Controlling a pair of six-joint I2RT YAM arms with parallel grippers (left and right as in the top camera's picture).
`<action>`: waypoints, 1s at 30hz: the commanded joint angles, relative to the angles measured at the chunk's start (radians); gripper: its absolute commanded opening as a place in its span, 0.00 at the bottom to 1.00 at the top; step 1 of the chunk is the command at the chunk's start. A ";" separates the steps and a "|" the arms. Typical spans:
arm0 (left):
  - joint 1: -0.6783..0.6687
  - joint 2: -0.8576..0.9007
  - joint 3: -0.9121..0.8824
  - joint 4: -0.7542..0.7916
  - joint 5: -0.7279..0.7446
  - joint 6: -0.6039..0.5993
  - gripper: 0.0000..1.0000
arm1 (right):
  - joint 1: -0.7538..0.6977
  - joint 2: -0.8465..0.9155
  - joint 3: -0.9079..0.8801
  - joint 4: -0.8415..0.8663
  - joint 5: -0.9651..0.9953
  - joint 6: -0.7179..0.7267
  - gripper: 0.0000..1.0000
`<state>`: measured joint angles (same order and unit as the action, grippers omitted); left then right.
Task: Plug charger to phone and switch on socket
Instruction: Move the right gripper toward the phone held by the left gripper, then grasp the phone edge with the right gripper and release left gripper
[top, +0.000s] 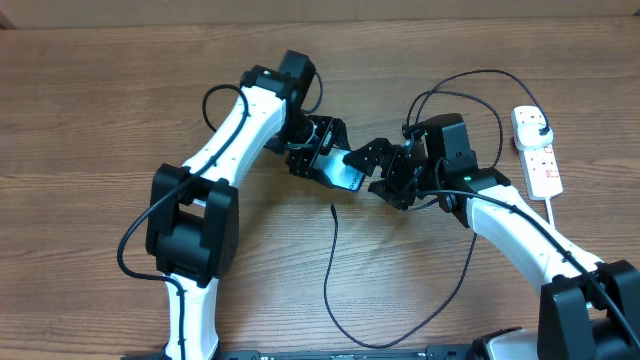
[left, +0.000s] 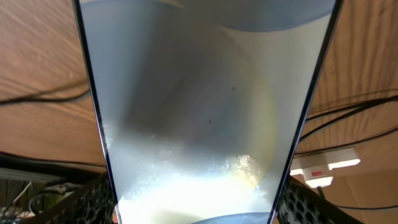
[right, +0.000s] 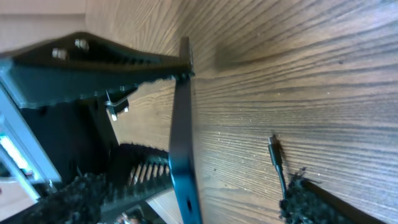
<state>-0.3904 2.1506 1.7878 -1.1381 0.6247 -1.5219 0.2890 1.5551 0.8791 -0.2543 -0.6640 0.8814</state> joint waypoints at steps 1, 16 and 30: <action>-0.031 -0.045 0.027 0.000 0.039 -0.077 0.04 | 0.005 -0.002 0.019 0.005 0.020 0.005 0.84; -0.069 -0.045 0.027 0.043 0.130 -0.078 0.04 | 0.013 -0.002 0.019 -0.027 0.089 -0.025 0.68; -0.094 -0.045 0.027 0.043 0.158 -0.071 0.04 | 0.015 -0.002 0.019 -0.028 0.106 -0.025 0.45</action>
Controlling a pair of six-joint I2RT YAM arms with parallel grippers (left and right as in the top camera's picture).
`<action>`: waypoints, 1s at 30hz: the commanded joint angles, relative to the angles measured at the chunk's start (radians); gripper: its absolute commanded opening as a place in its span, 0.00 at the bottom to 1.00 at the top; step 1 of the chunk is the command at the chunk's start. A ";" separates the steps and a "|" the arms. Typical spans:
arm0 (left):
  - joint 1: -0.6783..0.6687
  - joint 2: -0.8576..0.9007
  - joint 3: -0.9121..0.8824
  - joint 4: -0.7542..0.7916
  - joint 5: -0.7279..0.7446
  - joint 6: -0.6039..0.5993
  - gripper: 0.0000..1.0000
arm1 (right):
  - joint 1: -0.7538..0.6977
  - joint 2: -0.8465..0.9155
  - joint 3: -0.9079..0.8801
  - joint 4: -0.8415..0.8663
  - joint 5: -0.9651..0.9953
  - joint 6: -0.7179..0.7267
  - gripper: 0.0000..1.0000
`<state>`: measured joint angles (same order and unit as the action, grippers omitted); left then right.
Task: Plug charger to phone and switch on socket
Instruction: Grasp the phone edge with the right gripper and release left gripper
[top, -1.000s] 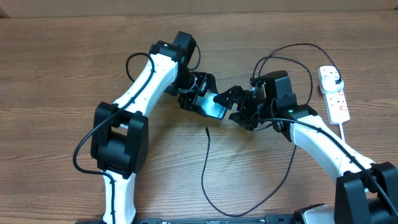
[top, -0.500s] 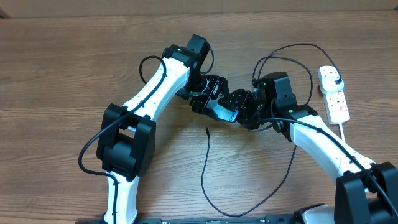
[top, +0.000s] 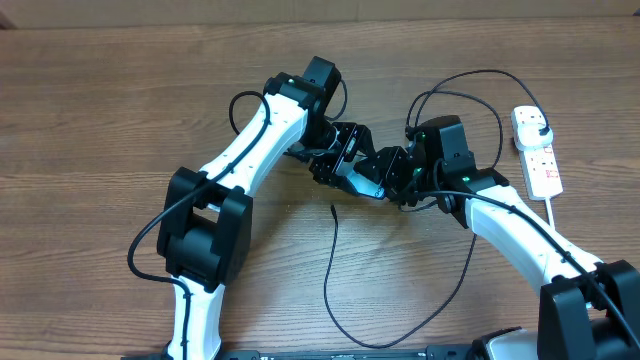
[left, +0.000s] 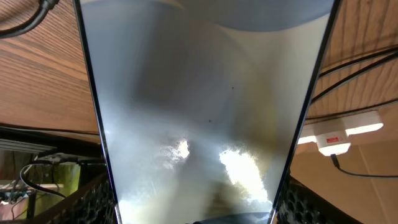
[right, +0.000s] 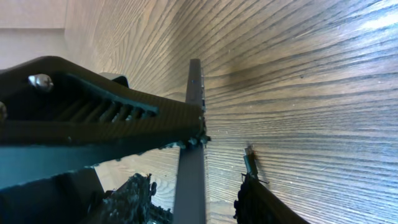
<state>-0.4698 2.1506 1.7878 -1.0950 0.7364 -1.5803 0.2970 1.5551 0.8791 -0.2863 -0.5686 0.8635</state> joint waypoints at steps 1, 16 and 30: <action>-0.016 -0.045 0.027 0.000 0.046 -0.013 0.04 | 0.007 -0.002 0.019 0.004 0.011 -0.007 0.44; -0.023 -0.045 0.027 0.000 0.046 -0.013 0.04 | 0.013 -0.002 0.019 -0.007 0.045 -0.008 0.20; -0.023 -0.045 0.027 0.000 0.025 -0.013 0.28 | 0.016 -0.002 0.019 -0.007 0.044 -0.007 0.04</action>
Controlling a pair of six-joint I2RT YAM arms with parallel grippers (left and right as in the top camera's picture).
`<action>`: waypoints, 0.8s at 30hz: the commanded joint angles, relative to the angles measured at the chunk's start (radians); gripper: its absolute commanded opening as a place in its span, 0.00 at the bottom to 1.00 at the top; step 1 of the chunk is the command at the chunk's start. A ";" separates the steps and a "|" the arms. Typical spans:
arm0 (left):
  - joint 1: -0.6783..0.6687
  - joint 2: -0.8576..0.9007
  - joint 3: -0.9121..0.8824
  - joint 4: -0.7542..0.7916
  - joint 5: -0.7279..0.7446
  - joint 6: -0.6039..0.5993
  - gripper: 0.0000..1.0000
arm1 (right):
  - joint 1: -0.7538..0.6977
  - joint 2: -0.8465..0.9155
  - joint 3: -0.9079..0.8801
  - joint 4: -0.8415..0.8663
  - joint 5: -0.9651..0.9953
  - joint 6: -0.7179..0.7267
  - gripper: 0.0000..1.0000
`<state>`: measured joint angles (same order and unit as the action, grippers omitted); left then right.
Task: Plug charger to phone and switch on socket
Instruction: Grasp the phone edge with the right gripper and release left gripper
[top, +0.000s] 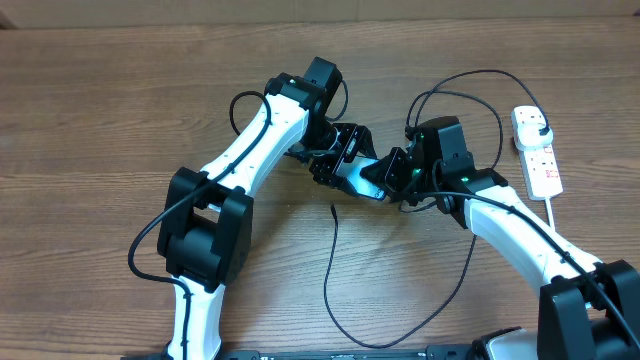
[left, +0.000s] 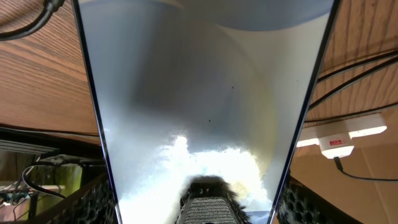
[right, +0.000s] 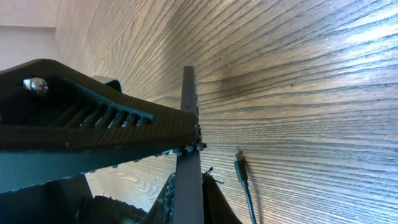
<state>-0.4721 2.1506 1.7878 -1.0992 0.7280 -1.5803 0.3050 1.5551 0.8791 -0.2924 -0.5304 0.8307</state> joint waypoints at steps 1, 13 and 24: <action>-0.020 -0.045 0.027 0.004 0.019 -0.013 0.37 | 0.008 -0.002 0.019 -0.001 0.006 0.026 0.04; 0.067 -0.045 0.027 0.008 -0.081 0.284 1.00 | -0.011 -0.002 0.019 -0.008 -0.057 0.003 0.04; 0.371 -0.064 0.027 -0.027 0.273 0.851 1.00 | -0.147 -0.003 0.019 -0.007 -0.192 0.237 0.04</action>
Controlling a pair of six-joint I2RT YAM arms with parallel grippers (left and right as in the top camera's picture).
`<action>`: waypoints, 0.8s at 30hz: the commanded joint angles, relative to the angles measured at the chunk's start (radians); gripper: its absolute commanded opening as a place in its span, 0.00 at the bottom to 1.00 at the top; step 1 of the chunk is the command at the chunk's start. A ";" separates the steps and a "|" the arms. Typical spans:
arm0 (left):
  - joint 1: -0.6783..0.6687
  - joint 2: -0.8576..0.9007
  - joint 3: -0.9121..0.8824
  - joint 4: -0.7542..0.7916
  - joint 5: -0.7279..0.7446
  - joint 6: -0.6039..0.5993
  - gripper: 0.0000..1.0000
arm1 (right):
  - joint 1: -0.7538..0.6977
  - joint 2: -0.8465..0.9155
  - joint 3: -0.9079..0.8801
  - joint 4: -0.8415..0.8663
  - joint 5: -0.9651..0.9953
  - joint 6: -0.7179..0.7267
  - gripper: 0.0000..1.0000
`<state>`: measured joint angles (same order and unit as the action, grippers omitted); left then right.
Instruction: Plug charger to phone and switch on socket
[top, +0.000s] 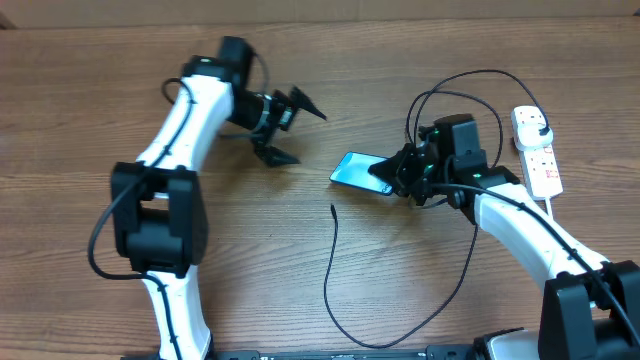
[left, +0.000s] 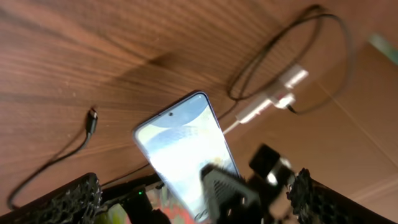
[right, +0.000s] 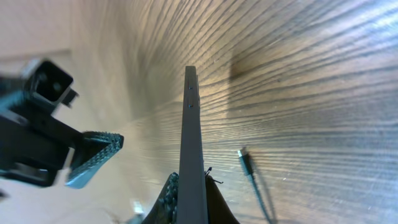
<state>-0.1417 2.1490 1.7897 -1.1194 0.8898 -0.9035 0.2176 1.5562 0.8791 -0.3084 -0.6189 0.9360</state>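
Observation:
The phone (top: 357, 171) hangs tilted just above the table, screen up, with my right gripper (top: 398, 173) shut on its right end. The right wrist view shows the phone (right: 191, 137) edge-on between the fingers. The black charger cable's loose plug (top: 333, 207) lies on the wood just below the phone, and also shows as the plug (right: 244, 159) and the plug (left: 92, 117). My left gripper (top: 308, 138) is open and empty, up and to the left of the phone (left: 186, 146). The white socket strip (top: 536, 150) lies at the far right with a charger plugged into its top.
The black cable (top: 330, 290) runs from the plug down in a long loop toward the front edge and back up to the right. More cable loops (top: 470, 90) lie behind my right arm. The table (top: 90, 120) is brown wood.
My left gripper has let go of the phone, opened and moved away up and to the left. The phone stays in my right gripper, a little further right.
My left gripper held the phone while my right fingers stood open around its end. Then both arms were further right with the right fingers closer on the phone. Then the right gripper was shut on it. Now only the right gripper holds it.

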 joint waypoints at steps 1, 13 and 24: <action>0.051 -0.072 0.025 -0.006 0.114 0.176 0.98 | -0.076 -0.003 0.019 0.010 -0.120 0.155 0.04; 0.050 -0.365 0.025 0.195 -0.023 0.044 1.00 | -0.193 -0.003 0.019 0.381 -0.258 0.449 0.04; -0.034 -0.411 0.000 0.289 -0.098 -0.106 1.00 | -0.133 -0.003 0.019 0.853 -0.231 0.821 0.04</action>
<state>-0.1547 1.7412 1.8050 -0.8612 0.8410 -0.9585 0.0708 1.5627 0.8772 0.5251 -0.8558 1.6123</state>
